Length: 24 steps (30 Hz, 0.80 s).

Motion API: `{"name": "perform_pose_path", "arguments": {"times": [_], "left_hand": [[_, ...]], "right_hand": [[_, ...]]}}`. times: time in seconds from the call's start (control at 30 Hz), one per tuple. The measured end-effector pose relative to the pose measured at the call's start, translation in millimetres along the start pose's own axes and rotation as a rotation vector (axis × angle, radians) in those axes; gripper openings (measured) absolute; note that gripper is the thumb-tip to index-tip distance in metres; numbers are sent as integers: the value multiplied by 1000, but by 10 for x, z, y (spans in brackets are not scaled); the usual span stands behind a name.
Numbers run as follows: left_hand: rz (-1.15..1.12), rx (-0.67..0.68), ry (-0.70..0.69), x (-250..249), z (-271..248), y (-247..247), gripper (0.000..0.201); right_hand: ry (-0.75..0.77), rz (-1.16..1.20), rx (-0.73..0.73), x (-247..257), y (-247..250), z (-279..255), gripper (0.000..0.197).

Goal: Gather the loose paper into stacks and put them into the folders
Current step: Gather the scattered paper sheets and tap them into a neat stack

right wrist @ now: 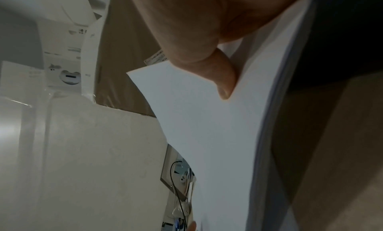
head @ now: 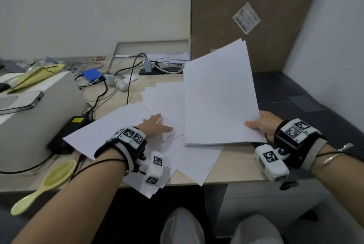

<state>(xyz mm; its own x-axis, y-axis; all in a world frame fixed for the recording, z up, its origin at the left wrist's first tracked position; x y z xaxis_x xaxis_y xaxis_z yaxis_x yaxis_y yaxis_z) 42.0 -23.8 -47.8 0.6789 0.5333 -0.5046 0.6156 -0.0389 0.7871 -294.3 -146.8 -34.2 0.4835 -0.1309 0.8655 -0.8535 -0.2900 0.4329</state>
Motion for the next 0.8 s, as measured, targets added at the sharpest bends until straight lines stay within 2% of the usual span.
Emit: {"name": "perform_pose_path", "arguments": {"times": [0.07, 0.13, 0.2, 0.3, 0.37, 0.43, 0.5, 0.57, 0.63, 0.67, 0.8], "left_hand": [[-198, -25, -18, -73, 28, 38, 87], [-358, -156, 10, -83, 55, 165, 81], [-398, -270, 77, -61, 68, 290, 77], [-331, -239, 149, -88, 109, 291, 81], [-338, -198, 120, -166, 138, 262, 87], [-453, -168, 61, -184, 203, 234, 90], [-634, -203, 14, -136, 205, 279, 85], [-689, -326, 1, -15, 186, 408, 72], [-525, -440, 55, 130, 167, 536, 61], [-406, -454, 101, 193, 153, 554, 60], [39, -290, 213, 235, 40, 279, 69]], "right_hand": [[-19, -35, 34, 7, -47, 30, 39], [-31, -75, 59, 27, -91, 66, 38], [-56, -103, 72, 36, -121, 99, 42], [-84, -189, 88, 34, -169, 137, 49], [-102, -230, 95, 29, -204, 145, 48], [-111, -280, 109, 25, -240, 133, 46], [-103, -337, 121, 32, -247, 125, 44], [-96, -333, 122, 30, -238, 124, 42], [-77, -327, 124, 21, -237, 136, 43], [-67, -322, 126, 10, -240, 138, 43], [-98, -156, 139, -87, -231, 171, 32]]}}
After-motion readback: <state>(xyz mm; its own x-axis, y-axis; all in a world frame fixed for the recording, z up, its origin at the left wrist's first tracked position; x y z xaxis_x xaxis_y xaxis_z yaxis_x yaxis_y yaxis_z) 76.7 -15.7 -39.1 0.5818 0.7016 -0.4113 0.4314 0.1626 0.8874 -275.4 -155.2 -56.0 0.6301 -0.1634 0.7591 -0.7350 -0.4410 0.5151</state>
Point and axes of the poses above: each hand's wrist, its own z-axis towards the middle knuckle, its own y-axis out of the back of the hand, x = y × z, the point moved 7 cm from there along z, towards the middle knuckle, and after that the axes turned 3 degrees about -x, right-handed, at the moved point
